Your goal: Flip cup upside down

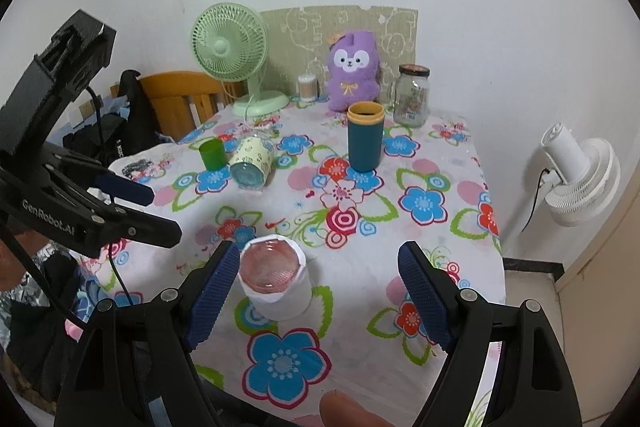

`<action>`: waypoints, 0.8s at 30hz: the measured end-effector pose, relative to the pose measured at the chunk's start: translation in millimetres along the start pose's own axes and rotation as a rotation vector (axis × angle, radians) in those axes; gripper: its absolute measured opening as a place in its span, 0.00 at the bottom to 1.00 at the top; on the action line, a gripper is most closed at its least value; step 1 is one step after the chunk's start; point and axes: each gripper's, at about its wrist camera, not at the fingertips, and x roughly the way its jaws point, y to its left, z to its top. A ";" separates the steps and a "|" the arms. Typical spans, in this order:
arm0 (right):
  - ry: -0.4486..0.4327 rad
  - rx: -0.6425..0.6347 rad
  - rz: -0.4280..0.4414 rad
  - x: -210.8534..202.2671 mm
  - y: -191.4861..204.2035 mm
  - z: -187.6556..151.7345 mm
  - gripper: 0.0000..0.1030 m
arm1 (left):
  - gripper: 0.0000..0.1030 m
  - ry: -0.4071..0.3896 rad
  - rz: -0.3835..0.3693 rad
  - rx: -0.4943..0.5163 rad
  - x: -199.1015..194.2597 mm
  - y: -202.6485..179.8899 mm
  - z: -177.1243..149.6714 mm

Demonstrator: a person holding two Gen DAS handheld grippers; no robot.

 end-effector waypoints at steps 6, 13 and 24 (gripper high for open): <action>-0.033 -0.027 -0.015 -12.7 13.0 2.0 0.81 | 0.77 -0.119 0.038 -0.027 -13.2 3.9 -12.4; -0.060 -0.043 -0.025 -24.4 25.1 1.0 0.81 | 0.77 -0.231 0.062 -0.056 -24.9 4.3 -25.5; -0.113 -0.018 -0.006 -47.6 32.6 -4.9 0.81 | 0.79 -0.478 0.213 -0.115 -45.3 0.1 -60.8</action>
